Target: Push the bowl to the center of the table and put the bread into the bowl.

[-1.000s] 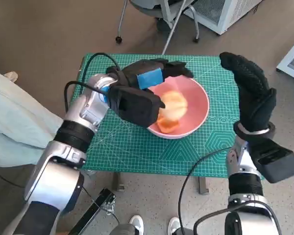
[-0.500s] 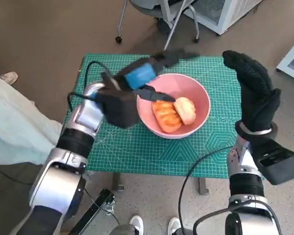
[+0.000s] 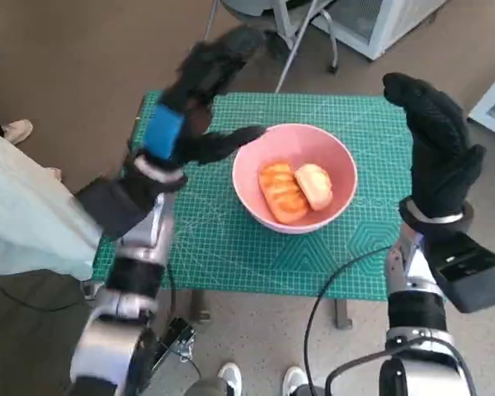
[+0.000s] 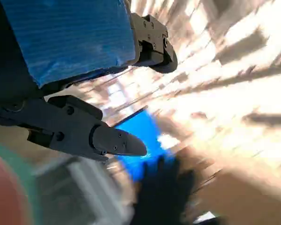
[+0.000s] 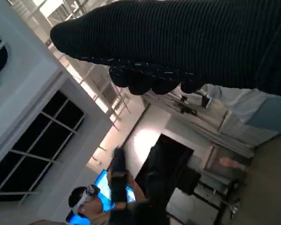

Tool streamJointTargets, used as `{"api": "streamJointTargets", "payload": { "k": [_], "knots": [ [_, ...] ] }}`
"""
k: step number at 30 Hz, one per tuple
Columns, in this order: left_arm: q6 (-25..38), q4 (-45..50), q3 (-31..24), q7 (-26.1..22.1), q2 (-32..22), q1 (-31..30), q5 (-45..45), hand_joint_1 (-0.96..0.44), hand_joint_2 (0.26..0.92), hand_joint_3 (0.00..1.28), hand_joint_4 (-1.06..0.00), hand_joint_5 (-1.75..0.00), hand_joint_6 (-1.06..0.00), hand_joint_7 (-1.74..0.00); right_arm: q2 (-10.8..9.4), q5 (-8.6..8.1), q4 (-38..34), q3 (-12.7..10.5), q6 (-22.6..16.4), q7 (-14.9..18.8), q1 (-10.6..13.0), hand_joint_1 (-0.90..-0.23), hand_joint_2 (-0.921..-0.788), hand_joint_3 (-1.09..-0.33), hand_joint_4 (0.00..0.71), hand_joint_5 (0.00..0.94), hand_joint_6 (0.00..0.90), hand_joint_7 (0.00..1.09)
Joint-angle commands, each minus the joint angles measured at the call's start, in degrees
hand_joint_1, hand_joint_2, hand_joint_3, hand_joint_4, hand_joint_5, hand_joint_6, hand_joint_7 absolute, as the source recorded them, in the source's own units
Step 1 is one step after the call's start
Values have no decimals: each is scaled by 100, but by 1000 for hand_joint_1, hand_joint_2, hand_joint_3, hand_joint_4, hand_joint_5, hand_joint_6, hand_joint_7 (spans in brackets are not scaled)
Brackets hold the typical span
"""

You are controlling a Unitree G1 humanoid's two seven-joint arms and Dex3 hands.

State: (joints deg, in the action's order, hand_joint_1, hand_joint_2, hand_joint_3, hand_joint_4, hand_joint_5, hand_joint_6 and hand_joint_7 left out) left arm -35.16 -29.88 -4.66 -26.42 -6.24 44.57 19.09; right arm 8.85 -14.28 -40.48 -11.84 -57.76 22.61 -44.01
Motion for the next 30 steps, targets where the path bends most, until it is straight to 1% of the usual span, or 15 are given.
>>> {"api": "streamJointTargets", "payload": {
  "k": [1, 5, 8, 11, 15, 17, 24, 30],
  "knots": [
    [351, 319, -253, -56, 39, -306, 418, -364, 921, 198, -341, -6, -138, -652, 34, 225, 251, 97, 278, -211, -43, -547, -921, -737, 311, 7, 8, 778],
    [432, 396, -337, 39, 52, -371, 381, -376, 921, 189, -352, -8, -210, -531, 59, 407, 340, 152, 366, -353, -129, -539, -921, -740, 312, 6, 12, 773],
    [334, 446, -356, 186, 35, -410, 157, -392, 921, 189, -356, -8, -239, -483, 78, 524, 397, 198, 426, -417, -183, -542, -921, -742, 313, 6, 14, 769],
    [270, 463, -370, 219, 33, -436, 96, -410, 921, 189, -351, -5, -251, -462, 94, 552, 456, 245, 493, -421, -212, -545, -921, -744, 313, 6, 16, 766],
    [214, 509, -375, 251, 49, -474, 28, -419, 921, 188, -336, -1, -259, -446, 97, 538, 497, 297, 586, -392, -253, -550, -921, -744, 314, 6, 14, 760],
    [196, 538, -367, 268, 63, -498, 8, -421, 921, 187, -330, 0, -260, -437, 97, 556, 520, 323, 613, -400, -258, -557, -921, -743, 315, 6, 13, 756],
    [186, 713, -307, 349, 83, -608, -99, -427, 921, 188, -324, 0, -255, -413, 147, 724, 493, 356, 628, -514, -271, -567, -921, -748, 316, 6, 10, 744],
    [221, 800, -256, 401, 92, -633, -209, -434, 921, 192, -323, 0, -249, -398, 183, 819, 470, 368, 673, -626, -266, -571, -921, -754, 316, 5, 15, 739]
  ]
}}
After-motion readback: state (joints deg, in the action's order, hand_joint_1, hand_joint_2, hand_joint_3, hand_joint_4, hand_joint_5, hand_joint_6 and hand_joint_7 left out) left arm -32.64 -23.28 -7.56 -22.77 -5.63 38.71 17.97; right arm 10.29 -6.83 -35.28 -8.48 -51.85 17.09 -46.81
